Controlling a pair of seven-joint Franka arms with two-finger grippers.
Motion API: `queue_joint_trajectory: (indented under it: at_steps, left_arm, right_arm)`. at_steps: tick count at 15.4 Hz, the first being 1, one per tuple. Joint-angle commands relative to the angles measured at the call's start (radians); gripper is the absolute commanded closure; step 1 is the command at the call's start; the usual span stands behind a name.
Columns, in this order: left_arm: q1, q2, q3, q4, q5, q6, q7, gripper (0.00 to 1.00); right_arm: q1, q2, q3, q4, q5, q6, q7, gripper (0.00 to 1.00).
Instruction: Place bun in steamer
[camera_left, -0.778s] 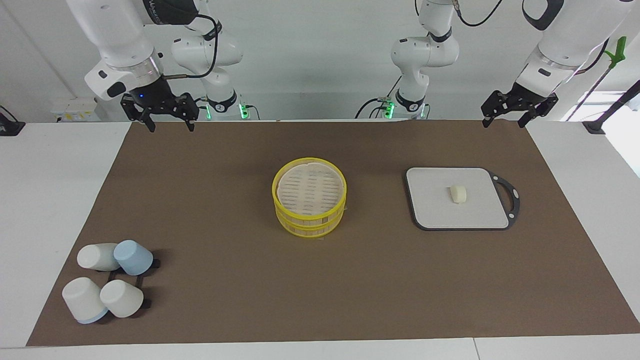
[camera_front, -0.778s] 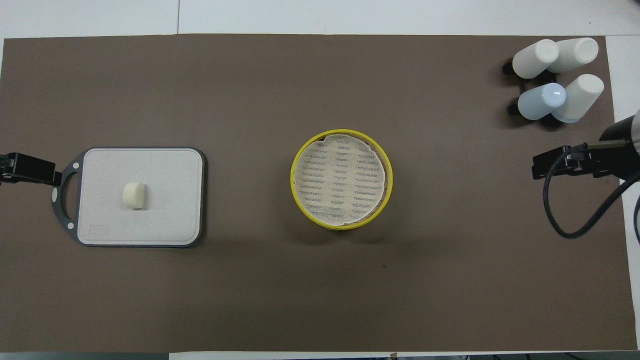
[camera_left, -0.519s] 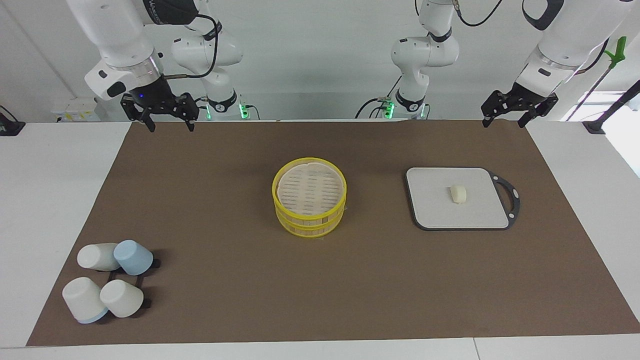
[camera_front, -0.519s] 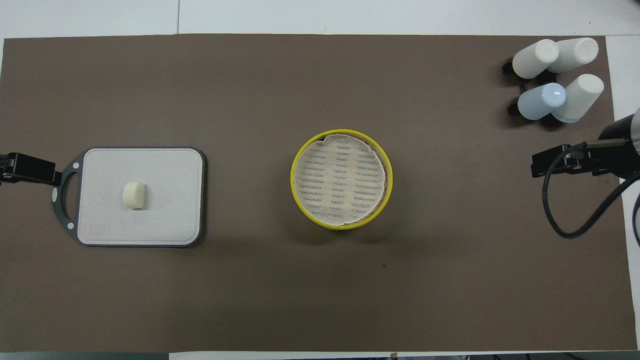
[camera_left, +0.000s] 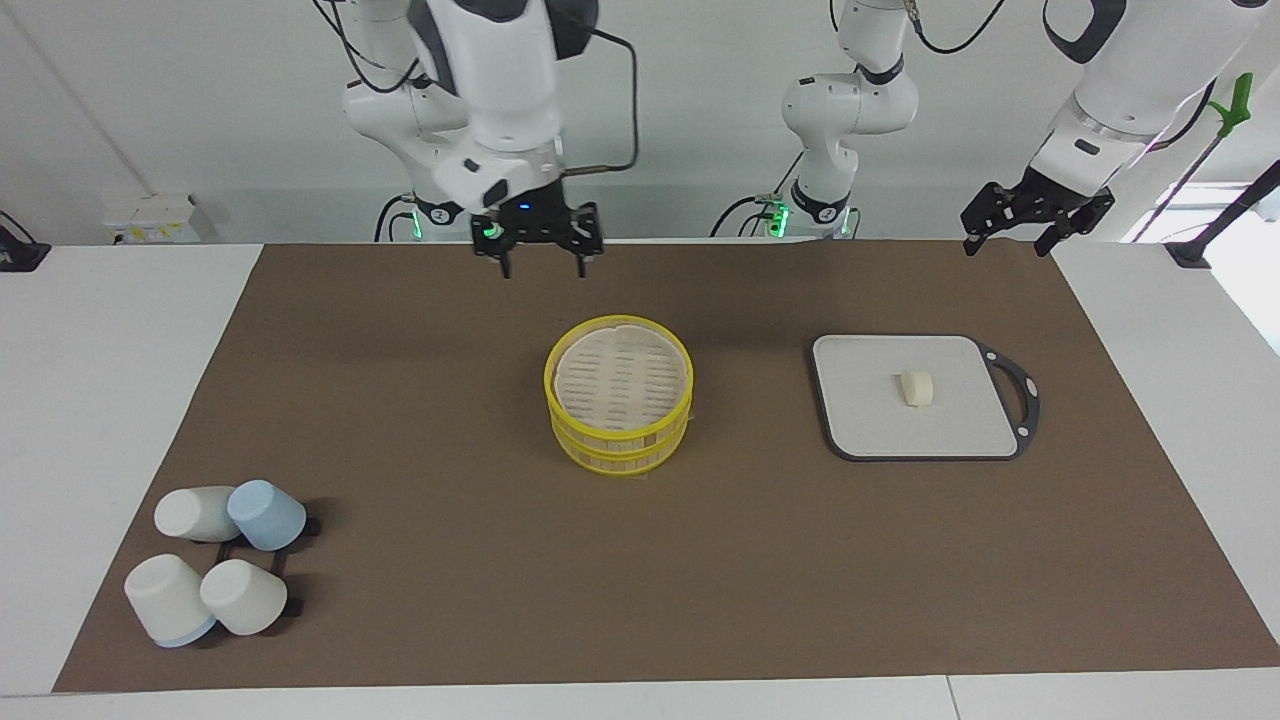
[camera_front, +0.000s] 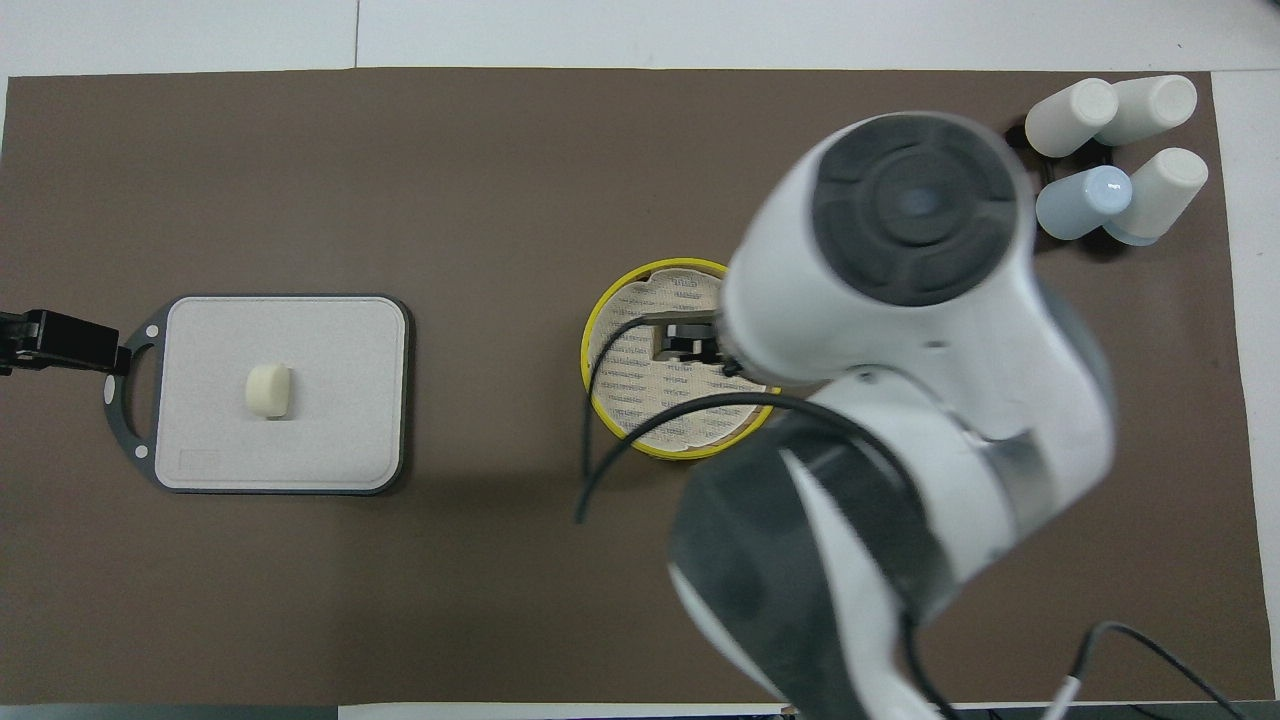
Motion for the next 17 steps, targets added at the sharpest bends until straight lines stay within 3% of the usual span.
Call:
queue_joint_trajectory:
  at_steps: [1,3,5,9,10,14,15,17]
  left_arm:
    - [0.0,-0.122,0.005,-0.312,0.013,0.237,0.037,0.0]
    - [0.011,-0.126,0.005,-0.47,0.012,0.416,0.11,0.0]
    - [0.011,-0.094,0.005,-0.562,0.013,0.532,0.124,0.0]
    - [0.011,0.019,0.005,-0.658,0.013,0.769,0.149,0.0]
    - [0.011,0.047,0.005,-0.662,0.013,0.809,0.151,0.0]
    - [0.011,0.088,0.005,-0.719,0.013,0.953,0.149,0.0]
    - [0.011,0.091,0.005,-0.721,0.013,0.958,0.151,0.06]
    - [0.009,0.094,0.005,-0.722,0.013,0.959,0.157,0.35]
  right_arm:
    - [0.075,0.155,0.001,0.084,-0.042,0.147,0.115,0.0]
    - [0.101,0.192,0.001,0.03,-0.048,0.234,0.123,0.0]
    - [0.111,0.204,-0.001,-0.043,-0.052,0.303,0.12,0.0]
    - [0.115,0.171,-0.001,-0.211,-0.067,0.428,0.122,0.0]
    - [0.115,0.166,0.003,-0.234,-0.067,0.445,0.123,0.08]
    - [0.129,0.163,-0.001,-0.245,-0.067,0.451,0.116,0.79]
    - [0.132,0.163,-0.001,-0.242,-0.068,0.445,0.115,1.0]
    - [0.134,0.163,-0.001,-0.228,-0.1,0.414,0.097,1.0]
